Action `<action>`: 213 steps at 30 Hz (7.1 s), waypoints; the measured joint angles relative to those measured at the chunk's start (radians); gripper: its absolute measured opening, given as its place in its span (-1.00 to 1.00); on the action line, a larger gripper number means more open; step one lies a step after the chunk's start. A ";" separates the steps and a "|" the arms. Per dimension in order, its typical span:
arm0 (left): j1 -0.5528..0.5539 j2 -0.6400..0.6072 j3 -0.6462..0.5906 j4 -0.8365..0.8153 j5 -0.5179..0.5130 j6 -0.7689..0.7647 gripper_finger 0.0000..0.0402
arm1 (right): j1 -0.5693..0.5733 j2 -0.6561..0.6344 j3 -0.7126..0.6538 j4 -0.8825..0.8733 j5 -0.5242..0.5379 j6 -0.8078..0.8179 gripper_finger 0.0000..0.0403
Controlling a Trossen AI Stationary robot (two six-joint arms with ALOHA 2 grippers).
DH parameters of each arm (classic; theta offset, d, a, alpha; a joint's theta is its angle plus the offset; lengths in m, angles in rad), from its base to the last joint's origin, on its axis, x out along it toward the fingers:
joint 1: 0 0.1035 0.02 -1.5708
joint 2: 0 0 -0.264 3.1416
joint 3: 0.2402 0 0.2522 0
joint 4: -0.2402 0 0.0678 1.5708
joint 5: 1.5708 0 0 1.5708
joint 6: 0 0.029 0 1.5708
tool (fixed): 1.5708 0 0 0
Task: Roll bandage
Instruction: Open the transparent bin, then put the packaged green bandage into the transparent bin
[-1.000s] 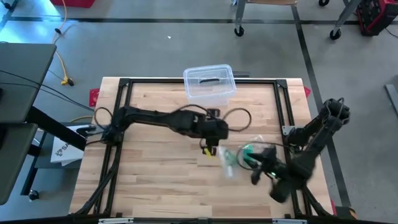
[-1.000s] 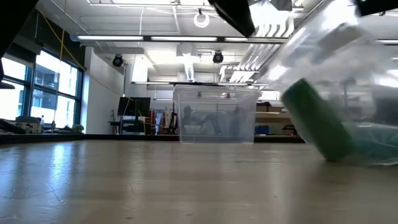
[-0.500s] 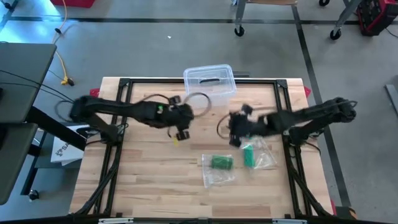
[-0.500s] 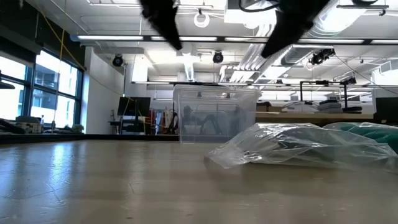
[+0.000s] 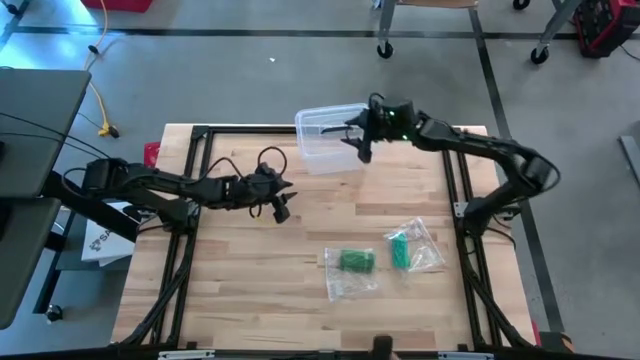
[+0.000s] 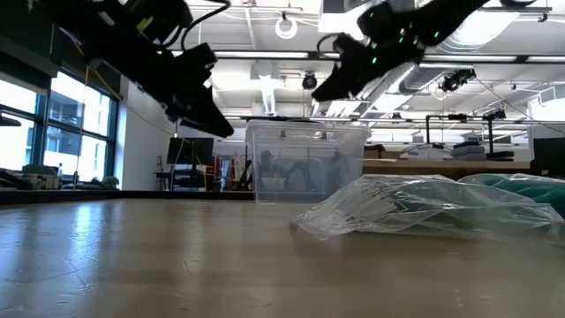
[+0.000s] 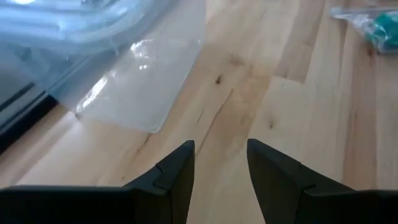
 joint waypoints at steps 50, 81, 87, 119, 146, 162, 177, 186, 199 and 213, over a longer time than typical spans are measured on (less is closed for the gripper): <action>-0.548 -0.221 -0.023 -0.036 -0.234 -0.299 -0.30 | 0.373 0.175 0.133 -0.262 -0.206 0.027 -0.92; -0.610 -0.223 -0.023 0.022 -0.389 -0.194 -0.30 | 0.732 -0.024 -0.072 -0.407 0.132 0.263 0.04; -0.588 -0.212 -0.024 0.028 -0.390 -0.184 -0.30 | 0.888 0.096 -0.114 -0.232 0.180 0.370 0.03; -0.863 0.268 0.096 0.461 -0.203 -0.345 -0.30 | 1.169 0.697 0.525 -0.652 0.599 0.641 0.03; -0.848 0.272 0.117 0.569 -0.320 0.103 -0.44 | 1.314 0.440 0.464 -0.682 0.908 0.928 -0.98; -0.551 0.640 0.500 0.210 0.086 0.335 -0.12 | 1.506 0.409 0.467 -0.893 0.937 1.456 -0.95; -0.352 0.956 0.824 -0.039 0.372 0.170 -0.17 | 1.606 0.409 0.467 -0.892 1.106 1.660 -0.95; -0.371 0.949 0.824 -0.071 0.267 0.199 -0.95 | 1.617 0.409 0.467 -0.889 1.105 1.646 -0.95; -0.420 0.489 0.820 -0.446 -0.002 0.088 -0.99 | 1.707 0.409 0.467 -0.885 1.221 1.732 -0.95; 0.132 0.190 0.863 -0.518 0.113 0.026 -1.00 | 1.678 0.409 0.467 -0.930 1.332 1.587 -0.95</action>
